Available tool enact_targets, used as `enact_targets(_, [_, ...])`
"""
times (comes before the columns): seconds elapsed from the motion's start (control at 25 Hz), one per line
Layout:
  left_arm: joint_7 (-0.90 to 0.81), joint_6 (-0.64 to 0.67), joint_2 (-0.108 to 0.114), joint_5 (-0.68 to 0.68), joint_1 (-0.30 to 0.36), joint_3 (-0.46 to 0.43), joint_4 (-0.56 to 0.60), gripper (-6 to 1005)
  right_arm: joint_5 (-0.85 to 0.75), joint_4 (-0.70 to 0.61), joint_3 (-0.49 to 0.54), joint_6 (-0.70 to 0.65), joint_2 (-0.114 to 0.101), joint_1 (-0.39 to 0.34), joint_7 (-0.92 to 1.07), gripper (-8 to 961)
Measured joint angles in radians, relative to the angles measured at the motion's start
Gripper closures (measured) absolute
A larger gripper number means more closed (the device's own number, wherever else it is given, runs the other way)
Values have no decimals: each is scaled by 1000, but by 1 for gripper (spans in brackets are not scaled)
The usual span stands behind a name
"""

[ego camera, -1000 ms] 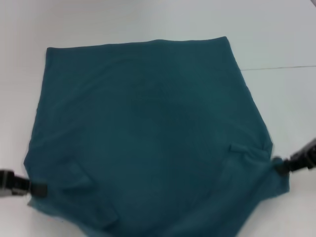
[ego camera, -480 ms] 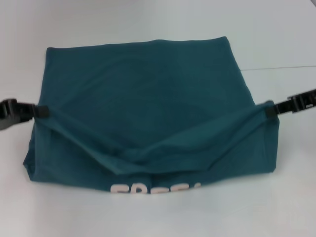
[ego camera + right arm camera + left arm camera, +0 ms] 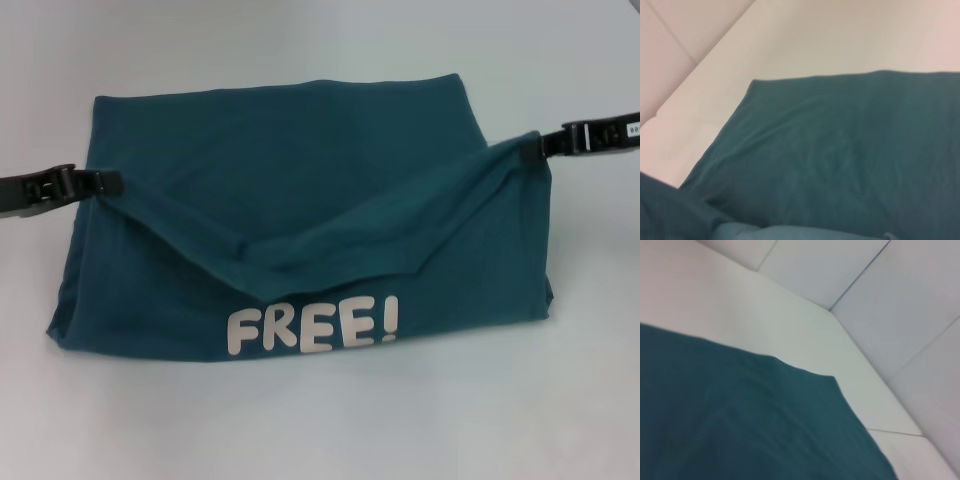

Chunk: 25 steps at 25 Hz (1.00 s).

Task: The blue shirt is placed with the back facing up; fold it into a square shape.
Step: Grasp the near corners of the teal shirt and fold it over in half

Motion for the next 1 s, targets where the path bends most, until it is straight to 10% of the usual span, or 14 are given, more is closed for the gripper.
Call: enact_targets(1.0, [160, -520, -77, -53, -41, 162, -54, 971, 1, 211, -86, 513, 37, 64, -56, 884])
